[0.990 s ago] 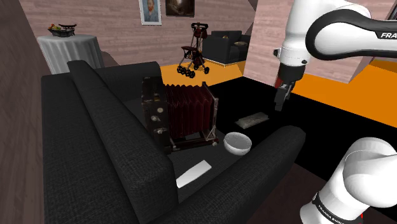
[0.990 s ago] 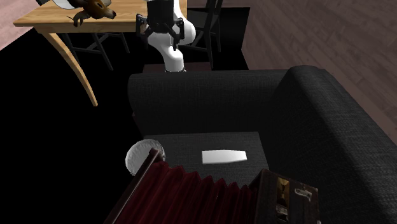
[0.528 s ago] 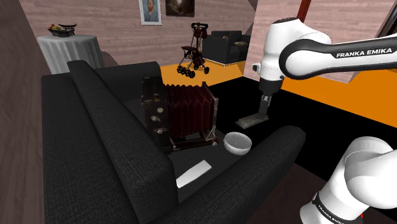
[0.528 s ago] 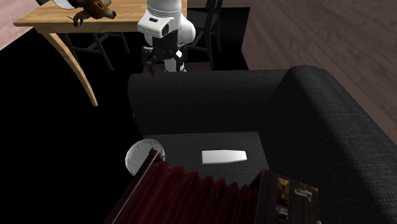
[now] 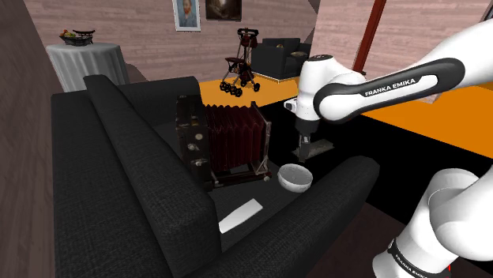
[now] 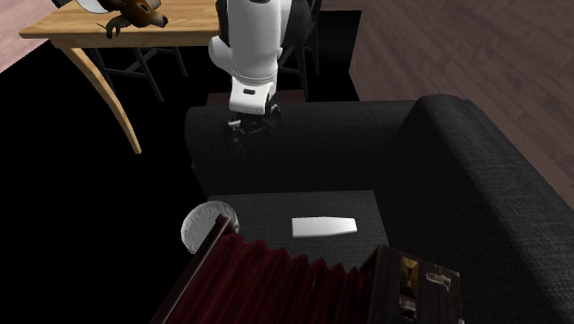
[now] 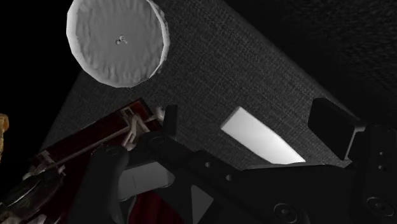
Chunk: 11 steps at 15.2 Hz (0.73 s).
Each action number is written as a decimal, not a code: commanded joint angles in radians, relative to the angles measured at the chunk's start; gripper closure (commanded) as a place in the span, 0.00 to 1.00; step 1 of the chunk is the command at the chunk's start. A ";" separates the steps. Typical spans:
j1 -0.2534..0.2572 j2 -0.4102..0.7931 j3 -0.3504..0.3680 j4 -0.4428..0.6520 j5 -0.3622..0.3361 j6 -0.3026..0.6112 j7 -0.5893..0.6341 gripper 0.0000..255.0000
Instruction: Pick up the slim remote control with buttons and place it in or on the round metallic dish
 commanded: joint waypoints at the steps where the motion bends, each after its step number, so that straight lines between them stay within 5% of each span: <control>1: 0.021 0.066 -0.003 0.008 0.005 0.063 -0.050 0.00; 11: 0.098 0.415 0.012 0.103 0.051 0.329 -0.309 0.00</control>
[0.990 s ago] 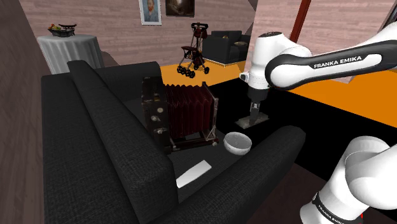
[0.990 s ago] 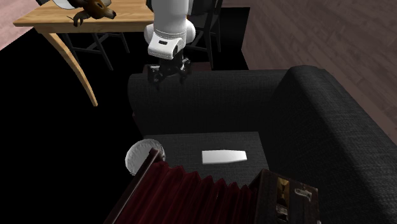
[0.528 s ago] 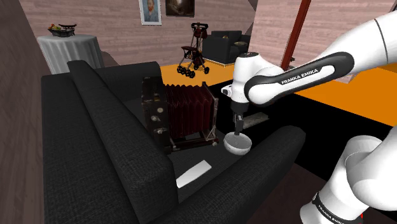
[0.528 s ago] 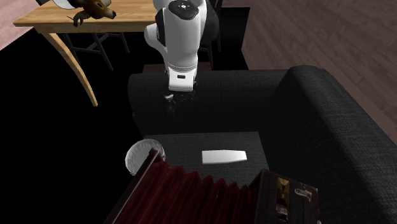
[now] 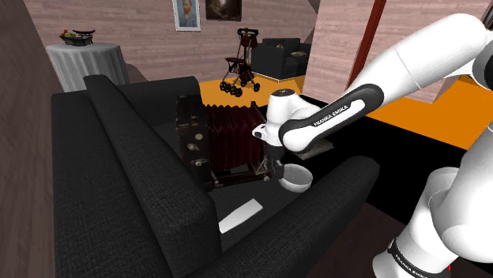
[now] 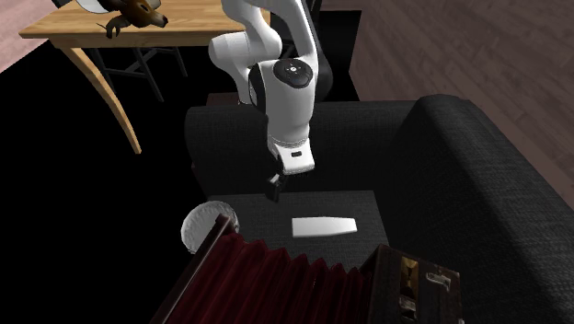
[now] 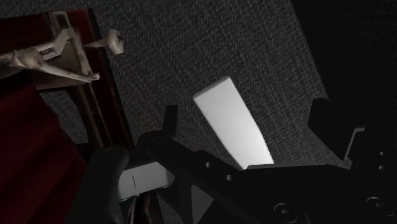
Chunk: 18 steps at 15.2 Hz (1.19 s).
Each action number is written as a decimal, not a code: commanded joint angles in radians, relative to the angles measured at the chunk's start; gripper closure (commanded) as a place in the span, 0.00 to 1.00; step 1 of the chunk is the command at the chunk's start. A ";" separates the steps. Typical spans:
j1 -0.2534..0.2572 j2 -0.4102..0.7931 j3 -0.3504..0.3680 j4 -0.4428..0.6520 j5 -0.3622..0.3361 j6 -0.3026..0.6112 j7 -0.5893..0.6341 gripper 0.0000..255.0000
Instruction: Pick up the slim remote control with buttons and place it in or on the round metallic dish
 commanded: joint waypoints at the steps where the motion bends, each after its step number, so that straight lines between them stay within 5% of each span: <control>1: 0.014 0.076 0.011 0.028 0.011 0.050 -0.052 0.00; 14: 0.062 0.490 0.126 0.237 0.008 0.253 -0.330 0.00; 18: 0.067 0.533 0.122 0.248 -0.001 0.285 -0.328 0.00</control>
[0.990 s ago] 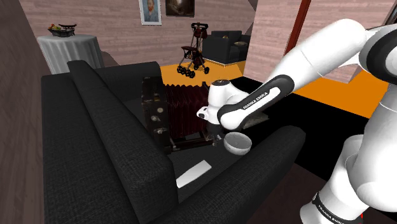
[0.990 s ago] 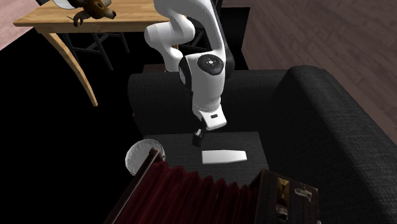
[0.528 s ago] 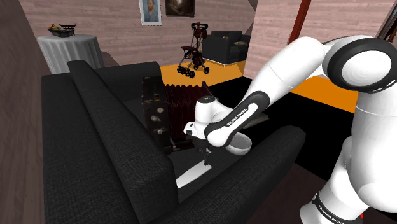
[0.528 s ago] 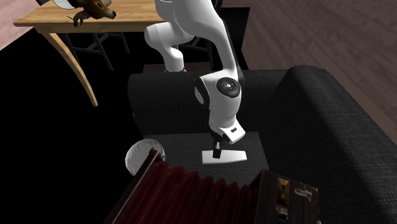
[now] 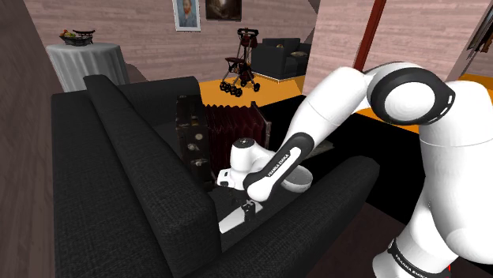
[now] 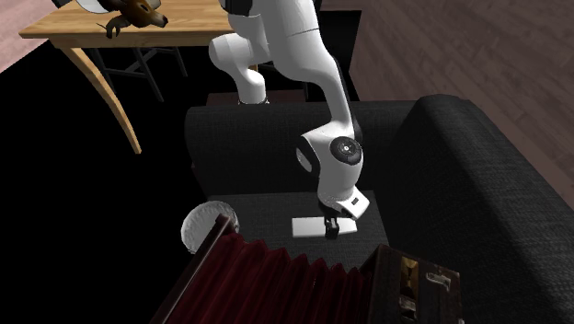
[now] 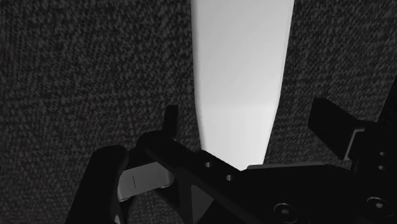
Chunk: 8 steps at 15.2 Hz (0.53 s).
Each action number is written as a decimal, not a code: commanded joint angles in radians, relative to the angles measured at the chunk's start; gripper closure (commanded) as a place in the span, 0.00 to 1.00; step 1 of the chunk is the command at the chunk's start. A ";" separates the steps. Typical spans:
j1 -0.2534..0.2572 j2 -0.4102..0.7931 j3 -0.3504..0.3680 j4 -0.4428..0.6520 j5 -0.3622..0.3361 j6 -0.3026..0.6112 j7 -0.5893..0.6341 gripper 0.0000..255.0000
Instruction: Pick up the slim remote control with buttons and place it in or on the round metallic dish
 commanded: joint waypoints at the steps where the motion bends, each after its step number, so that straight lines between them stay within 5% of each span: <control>1: 0.002 0.024 -0.003 0.004 -0.004 0.020 0.001 0.00; 8: 0.008 0.070 -0.010 0.017 -0.011 0.054 0.006 0.00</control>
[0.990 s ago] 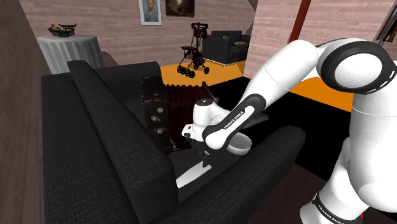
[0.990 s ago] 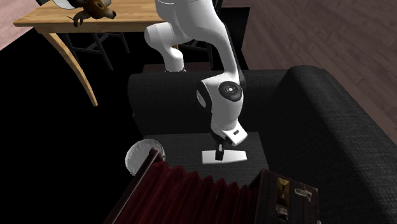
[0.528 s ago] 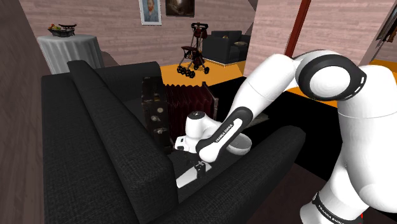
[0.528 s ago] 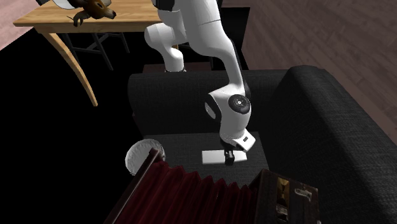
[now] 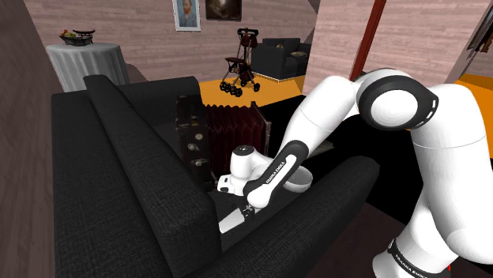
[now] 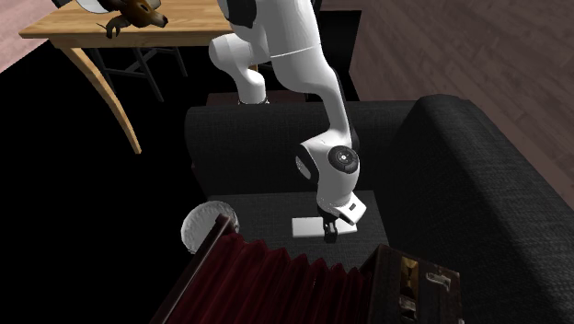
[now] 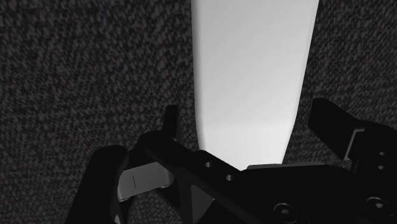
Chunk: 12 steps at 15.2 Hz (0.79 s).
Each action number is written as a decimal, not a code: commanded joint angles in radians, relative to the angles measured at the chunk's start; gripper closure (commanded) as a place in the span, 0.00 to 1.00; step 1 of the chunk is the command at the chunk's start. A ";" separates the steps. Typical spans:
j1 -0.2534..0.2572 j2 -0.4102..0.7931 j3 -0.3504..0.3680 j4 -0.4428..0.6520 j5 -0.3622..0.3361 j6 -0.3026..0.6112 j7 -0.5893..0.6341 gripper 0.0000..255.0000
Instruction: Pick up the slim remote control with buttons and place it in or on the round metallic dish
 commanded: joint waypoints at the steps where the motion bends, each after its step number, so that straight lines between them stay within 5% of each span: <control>1: 0.000 0.001 0.000 0.001 0.000 0.001 0.000 0.00; 4: 0.000 0.001 0.000 0.001 0.000 0.001 0.000 0.00; 5: 0.000 0.001 0.000 0.001 0.000 0.001 0.000 1.00; 12: 0.000 0.001 0.000 0.001 0.000 0.000 0.000 1.00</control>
